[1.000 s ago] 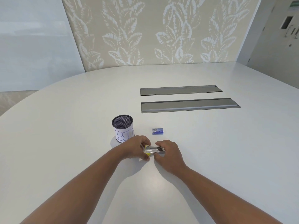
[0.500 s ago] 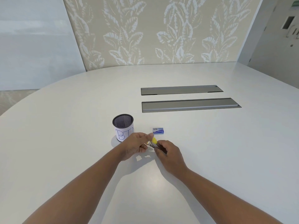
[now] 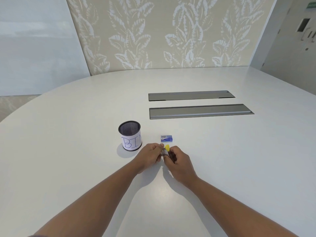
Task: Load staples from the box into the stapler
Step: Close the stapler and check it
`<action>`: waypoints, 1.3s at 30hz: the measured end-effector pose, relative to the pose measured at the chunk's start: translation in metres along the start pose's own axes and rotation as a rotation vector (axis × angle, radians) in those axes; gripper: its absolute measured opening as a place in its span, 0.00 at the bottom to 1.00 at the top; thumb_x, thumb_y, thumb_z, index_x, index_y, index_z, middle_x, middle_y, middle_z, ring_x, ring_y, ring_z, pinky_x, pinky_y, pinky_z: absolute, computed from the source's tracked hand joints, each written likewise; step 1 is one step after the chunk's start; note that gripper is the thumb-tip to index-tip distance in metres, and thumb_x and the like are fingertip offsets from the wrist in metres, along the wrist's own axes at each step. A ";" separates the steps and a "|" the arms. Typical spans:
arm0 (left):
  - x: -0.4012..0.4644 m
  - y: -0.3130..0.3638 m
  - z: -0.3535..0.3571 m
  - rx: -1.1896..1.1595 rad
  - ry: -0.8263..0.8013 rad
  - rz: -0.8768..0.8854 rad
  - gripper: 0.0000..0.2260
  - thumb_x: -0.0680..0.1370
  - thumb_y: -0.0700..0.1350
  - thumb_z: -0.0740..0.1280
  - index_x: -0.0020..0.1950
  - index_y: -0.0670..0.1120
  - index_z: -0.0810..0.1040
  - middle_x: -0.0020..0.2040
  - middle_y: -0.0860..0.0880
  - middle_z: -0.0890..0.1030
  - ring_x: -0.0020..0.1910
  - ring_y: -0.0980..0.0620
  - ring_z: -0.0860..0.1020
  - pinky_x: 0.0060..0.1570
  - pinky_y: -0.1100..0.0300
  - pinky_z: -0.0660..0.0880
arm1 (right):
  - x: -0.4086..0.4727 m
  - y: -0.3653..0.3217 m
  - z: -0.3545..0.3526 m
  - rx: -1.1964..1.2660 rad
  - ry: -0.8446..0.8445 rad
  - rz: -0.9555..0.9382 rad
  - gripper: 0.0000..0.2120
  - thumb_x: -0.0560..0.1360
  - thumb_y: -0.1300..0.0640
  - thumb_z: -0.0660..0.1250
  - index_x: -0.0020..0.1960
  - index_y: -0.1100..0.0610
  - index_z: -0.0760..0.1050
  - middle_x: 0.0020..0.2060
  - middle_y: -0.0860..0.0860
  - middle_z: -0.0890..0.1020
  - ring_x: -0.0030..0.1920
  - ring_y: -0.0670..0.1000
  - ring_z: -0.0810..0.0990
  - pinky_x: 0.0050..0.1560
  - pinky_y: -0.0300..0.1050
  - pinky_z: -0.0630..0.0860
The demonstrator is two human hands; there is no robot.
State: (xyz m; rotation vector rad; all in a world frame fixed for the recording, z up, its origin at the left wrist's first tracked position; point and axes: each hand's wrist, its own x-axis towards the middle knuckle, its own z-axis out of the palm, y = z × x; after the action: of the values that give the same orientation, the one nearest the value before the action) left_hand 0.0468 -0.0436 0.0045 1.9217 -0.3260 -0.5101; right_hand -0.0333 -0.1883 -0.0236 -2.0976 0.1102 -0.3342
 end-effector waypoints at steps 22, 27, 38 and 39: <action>-0.003 0.013 0.001 -0.046 0.032 -0.136 0.17 0.85 0.51 0.58 0.41 0.44 0.75 0.29 0.46 0.77 0.23 0.53 0.69 0.23 0.67 0.65 | -0.001 -0.004 0.005 -0.211 0.150 -0.141 0.10 0.74 0.39 0.52 0.41 0.40 0.53 0.25 0.43 0.67 0.26 0.48 0.67 0.29 0.46 0.63; -0.006 0.012 -0.002 -0.084 0.019 -0.143 0.19 0.86 0.52 0.57 0.40 0.46 0.75 0.30 0.47 0.77 0.25 0.53 0.69 0.26 0.64 0.65 | -0.004 -0.006 0.004 -0.227 0.117 -0.181 0.09 0.76 0.40 0.54 0.42 0.41 0.55 0.25 0.43 0.68 0.28 0.51 0.70 0.29 0.46 0.65; -0.002 0.007 -0.003 -0.142 0.065 -0.125 0.20 0.84 0.52 0.61 0.36 0.45 0.77 0.25 0.49 0.78 0.22 0.53 0.71 0.24 0.66 0.68 | -0.004 -0.002 0.006 -0.264 0.089 -0.170 0.11 0.77 0.38 0.55 0.43 0.43 0.60 0.27 0.43 0.73 0.29 0.48 0.74 0.29 0.45 0.67; -0.002 0.007 -0.003 -0.142 0.077 -0.122 0.20 0.84 0.52 0.62 0.35 0.44 0.77 0.24 0.48 0.78 0.22 0.53 0.71 0.24 0.66 0.69 | -0.004 -0.002 0.006 -0.268 0.088 -0.168 0.11 0.77 0.37 0.55 0.43 0.43 0.61 0.27 0.43 0.73 0.29 0.48 0.74 0.29 0.45 0.67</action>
State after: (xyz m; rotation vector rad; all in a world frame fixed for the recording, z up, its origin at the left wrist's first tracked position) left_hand 0.0467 -0.0426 0.0121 1.8245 -0.1198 -0.5244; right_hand -0.0353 -0.1815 -0.0255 -2.3641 0.0311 -0.5381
